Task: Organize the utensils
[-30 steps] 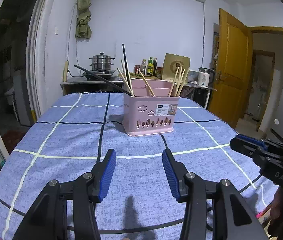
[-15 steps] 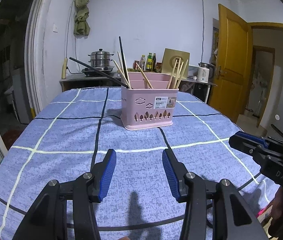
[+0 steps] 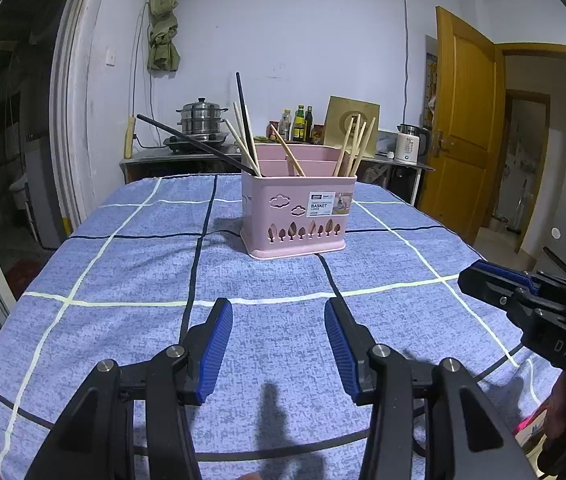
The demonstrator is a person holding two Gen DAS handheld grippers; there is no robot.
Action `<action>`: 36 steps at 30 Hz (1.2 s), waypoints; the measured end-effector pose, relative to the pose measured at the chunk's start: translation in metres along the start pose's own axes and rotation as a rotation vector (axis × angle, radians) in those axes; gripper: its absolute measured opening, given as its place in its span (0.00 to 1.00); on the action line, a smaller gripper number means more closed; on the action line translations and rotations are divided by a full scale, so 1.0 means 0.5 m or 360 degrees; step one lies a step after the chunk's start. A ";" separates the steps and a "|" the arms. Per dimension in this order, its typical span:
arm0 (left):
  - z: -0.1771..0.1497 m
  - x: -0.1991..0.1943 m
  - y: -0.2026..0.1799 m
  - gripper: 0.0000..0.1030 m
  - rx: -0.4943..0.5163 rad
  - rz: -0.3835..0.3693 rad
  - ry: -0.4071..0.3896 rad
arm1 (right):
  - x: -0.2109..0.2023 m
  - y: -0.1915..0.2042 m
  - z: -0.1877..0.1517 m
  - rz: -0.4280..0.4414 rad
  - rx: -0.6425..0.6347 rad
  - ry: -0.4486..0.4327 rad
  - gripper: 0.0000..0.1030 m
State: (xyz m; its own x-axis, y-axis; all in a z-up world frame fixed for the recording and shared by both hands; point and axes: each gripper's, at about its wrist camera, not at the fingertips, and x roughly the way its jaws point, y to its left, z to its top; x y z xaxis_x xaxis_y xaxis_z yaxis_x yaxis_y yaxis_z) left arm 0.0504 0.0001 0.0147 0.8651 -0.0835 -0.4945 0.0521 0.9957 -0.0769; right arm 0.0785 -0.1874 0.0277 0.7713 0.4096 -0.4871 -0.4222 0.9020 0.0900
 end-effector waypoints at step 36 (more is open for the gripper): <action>-0.007 -0.009 -0.011 0.46 0.0003 0.0000 0.0008 | 0.002 0.006 -0.011 0.0004 0.0008 0.0008 0.21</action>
State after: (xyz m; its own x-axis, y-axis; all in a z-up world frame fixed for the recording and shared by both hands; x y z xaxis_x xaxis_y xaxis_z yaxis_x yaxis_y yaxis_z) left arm 0.0443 -0.0051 0.0144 0.8626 -0.0835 -0.4989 0.0530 0.9958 -0.0750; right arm 0.0755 -0.1849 0.0229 0.7677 0.4112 -0.4915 -0.4219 0.9016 0.0954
